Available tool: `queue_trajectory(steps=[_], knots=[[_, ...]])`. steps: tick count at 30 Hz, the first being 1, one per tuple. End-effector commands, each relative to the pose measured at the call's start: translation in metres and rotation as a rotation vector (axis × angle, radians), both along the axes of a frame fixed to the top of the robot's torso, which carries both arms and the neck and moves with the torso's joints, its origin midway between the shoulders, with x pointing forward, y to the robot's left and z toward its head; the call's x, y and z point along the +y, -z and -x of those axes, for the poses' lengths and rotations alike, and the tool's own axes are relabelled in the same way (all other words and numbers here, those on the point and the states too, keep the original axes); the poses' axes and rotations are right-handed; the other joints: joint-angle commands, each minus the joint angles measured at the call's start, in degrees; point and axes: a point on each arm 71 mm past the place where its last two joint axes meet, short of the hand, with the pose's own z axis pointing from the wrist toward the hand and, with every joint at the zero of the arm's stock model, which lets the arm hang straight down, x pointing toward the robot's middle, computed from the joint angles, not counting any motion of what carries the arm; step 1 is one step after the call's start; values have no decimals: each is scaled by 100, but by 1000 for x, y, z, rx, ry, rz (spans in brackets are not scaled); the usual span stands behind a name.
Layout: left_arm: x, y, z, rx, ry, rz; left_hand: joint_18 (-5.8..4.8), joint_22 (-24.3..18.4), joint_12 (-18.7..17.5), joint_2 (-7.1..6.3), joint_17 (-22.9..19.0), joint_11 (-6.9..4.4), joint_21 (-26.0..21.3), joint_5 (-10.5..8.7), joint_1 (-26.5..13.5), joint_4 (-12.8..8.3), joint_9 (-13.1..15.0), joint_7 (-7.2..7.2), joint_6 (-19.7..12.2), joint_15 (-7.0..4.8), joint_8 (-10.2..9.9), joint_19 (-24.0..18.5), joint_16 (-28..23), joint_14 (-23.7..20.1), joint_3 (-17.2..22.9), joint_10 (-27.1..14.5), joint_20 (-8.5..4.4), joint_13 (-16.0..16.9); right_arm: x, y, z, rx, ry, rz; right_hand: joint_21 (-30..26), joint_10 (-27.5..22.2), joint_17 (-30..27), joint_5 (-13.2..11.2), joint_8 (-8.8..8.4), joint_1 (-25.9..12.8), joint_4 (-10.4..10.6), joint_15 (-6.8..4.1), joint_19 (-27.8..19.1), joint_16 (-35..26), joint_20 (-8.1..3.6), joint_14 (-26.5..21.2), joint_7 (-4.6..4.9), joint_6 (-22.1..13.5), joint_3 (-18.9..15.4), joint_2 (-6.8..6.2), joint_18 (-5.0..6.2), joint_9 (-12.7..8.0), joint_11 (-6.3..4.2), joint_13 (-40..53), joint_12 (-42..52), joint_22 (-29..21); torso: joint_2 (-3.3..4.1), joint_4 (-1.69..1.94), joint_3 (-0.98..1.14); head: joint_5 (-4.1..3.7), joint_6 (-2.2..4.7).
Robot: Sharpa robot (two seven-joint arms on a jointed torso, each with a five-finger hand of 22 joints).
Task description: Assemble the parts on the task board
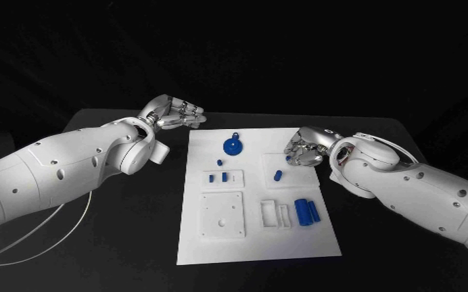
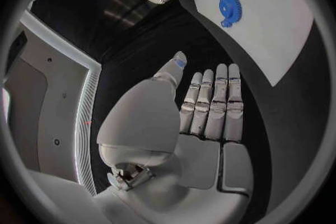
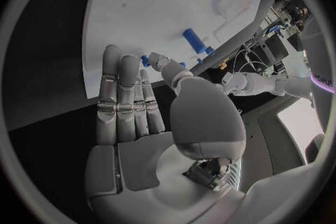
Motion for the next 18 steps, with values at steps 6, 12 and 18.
queue_trajectory(steps=[6, 12, 18], knots=[[-2, -2, 1, -2, 5, 39, 3, -147, 3, 24, 0, 10, 31, -21, 24, -12, -4, -4, -23, 1, -9, 63, 8, -42, -34, -63, 2, 4, 6, 6, 2, 32, -18, 33, -26, 20, 16, -76, -3, 12, 40, 23, 5, -9, 11, -15, -21, 15, 96, -18, 31, 1, -20, -4, -14, 40, 8, 6, 0, -12, -18], [-2, -1, 1, -1, 7, 39, 1, -172, 3, 24, 1, 13, 29, -28, 27, -19, -3, -5, -15, 4, -7, 58, 8, -51, -34, -74, 5, 4, 8, 10, 2, 45, -22, 33, -4, 163, 33, -160, 1, 58, 29, -8, 1, 3, -18, -9, -53, 147, 219, 28, 10, 8, -65, -1, -10, 118, 7, 3, 3, -4, -30], [-1, -1, 1, 2, 8, 39, -1, -193, 3, 20, 1, 17, 30, -36, 24, -22, -3, -4, -12, 7, -7, 54, 8, -60, -40, -88, 9, 4, 9, 13, 3, 47, -22, 67, 74, 494, 65, -408, 13, 164, -38, -82, 16, 28, -88, 10, -133, 482, 436, 151, -52, 42, -177, 13, 4, 243, 6, 4, 5, -1, -44]])
